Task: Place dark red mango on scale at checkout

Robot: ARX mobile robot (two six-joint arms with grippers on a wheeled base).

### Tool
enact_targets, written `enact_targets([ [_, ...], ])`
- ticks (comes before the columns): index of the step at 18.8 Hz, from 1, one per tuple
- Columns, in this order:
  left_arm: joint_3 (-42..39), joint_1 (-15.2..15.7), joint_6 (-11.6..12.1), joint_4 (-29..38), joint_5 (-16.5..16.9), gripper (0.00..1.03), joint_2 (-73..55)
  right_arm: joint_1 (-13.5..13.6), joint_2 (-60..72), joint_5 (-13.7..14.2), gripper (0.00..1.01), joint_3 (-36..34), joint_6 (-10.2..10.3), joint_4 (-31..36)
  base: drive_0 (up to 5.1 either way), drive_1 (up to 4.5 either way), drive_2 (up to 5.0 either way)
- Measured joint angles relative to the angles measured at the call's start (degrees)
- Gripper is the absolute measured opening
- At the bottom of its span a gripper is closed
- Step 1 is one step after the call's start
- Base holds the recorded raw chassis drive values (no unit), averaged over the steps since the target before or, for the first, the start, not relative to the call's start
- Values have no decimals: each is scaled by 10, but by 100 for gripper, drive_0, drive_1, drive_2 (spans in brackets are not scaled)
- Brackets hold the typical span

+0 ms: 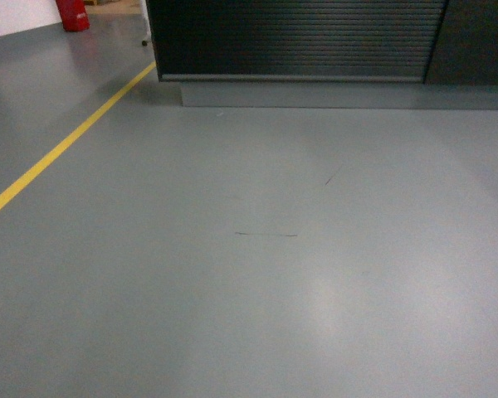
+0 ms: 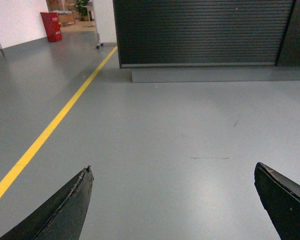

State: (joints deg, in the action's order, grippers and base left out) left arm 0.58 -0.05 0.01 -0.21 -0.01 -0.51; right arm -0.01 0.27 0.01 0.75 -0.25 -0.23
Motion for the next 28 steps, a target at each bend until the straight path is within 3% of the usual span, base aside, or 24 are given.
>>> enact_targets([
  [28,0,0,0,0,0,98,0,0,0,0,98,0,0,0,0,0,0],
])
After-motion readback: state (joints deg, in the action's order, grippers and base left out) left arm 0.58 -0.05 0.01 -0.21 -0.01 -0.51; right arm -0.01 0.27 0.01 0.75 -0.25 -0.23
